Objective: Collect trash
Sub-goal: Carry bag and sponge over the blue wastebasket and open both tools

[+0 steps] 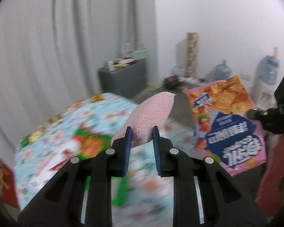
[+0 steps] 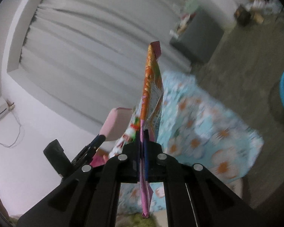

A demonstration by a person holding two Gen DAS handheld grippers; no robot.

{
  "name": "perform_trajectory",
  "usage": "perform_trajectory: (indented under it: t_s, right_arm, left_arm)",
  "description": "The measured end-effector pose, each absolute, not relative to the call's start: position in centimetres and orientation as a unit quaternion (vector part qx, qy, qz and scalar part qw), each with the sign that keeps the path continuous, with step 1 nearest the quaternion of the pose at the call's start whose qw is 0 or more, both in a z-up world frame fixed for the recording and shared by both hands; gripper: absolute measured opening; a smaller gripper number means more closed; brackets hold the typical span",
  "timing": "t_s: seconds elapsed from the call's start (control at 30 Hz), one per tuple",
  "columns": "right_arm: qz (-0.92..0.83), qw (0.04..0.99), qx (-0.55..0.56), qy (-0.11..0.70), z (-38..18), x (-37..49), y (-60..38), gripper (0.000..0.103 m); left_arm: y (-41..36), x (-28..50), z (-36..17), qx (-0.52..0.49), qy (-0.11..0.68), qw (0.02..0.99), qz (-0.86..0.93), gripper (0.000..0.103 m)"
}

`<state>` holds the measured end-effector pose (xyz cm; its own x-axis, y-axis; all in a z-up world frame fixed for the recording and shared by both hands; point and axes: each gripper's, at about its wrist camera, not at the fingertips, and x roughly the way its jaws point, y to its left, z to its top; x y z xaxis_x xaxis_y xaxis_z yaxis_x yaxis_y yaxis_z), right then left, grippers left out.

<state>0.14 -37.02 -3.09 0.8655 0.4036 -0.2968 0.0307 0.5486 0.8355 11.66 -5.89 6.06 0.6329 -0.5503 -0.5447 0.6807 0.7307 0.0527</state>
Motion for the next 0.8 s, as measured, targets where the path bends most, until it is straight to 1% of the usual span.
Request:
perform_trajectory:
  t_s: [0.17,0.27,0.37,0.57,0.73,0.77,0.8]
  right_arm:
    - [0.018,0.870,0.452,0.198,-1.9,-3.5,-42.3,0.003]
    - [-0.055,0.873,0.445,0.194,-2.6,-5.0,-45.3,0.003]
    - [-0.107,0.857,0.465,0.194,-4.6,-5.8,-48.6,0.003]
    - [-0.193,0.815,0.501,0.217,-10.9,-5.4,-55.0,0.003]
    - [-0.246,0.778,0.531,0.227,-16.5,-4.3,-59.8,0.005]
    - [-0.256,0.770,0.539,0.227,-17.6,-4.2,-60.6,0.005]
    - [-0.267,0.760,0.545,0.232,-19.0,-4.0,-61.4,0.005]
  left_arm:
    - [-14.9,11.2,6.1,0.111,0.282,0.848,-0.436,0.019]
    - [-21.1,11.7,4.8,0.096,0.327,0.805,-0.485,0.019]
    - [-27.4,12.3,2.7,0.088,0.370,0.771,-0.511,0.020]
    - [-39.8,12.0,-3.6,0.105,0.438,0.714,-0.536,0.021]
    - [-48.1,11.9,-9.3,0.152,0.462,0.695,-0.529,0.022]
    - [-49.6,12.1,-10.4,0.160,0.471,0.692,-0.524,0.028]
    - [-50.8,12.4,-11.7,0.171,0.481,0.686,-0.518,0.048]
